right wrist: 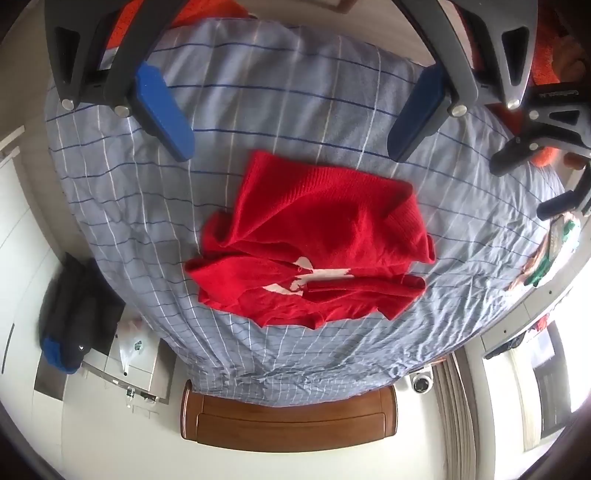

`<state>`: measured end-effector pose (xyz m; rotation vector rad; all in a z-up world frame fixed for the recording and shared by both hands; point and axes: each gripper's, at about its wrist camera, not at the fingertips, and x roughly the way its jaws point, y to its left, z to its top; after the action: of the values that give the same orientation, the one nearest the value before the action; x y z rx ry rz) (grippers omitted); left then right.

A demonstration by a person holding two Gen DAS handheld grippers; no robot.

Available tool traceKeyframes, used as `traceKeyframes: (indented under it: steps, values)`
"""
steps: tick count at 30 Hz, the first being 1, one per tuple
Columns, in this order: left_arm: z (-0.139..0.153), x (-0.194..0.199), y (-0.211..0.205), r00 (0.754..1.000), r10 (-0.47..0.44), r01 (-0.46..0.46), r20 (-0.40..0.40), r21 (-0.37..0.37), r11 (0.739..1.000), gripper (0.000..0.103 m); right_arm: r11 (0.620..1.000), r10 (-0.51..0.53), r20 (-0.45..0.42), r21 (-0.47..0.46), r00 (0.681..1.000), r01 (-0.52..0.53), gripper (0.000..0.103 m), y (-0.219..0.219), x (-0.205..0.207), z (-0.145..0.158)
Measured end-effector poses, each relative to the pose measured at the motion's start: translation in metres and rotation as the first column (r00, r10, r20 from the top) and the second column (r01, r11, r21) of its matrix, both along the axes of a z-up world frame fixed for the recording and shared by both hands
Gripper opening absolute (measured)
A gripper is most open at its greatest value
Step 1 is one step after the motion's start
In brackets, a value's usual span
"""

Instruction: Fold small clothes

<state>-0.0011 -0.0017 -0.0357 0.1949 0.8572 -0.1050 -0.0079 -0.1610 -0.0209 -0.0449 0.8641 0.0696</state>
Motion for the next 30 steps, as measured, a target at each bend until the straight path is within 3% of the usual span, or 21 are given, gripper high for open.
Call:
traceKeyframes:
  steps: [30]
  values:
    - [-0.009,0.008,0.017,0.999,0.040,-0.040,-0.009,-0.009,0.999,0.103,1.000,-0.011,0.046,0.002,0.999,0.011,0.103,0.002,0.003,-0.003]
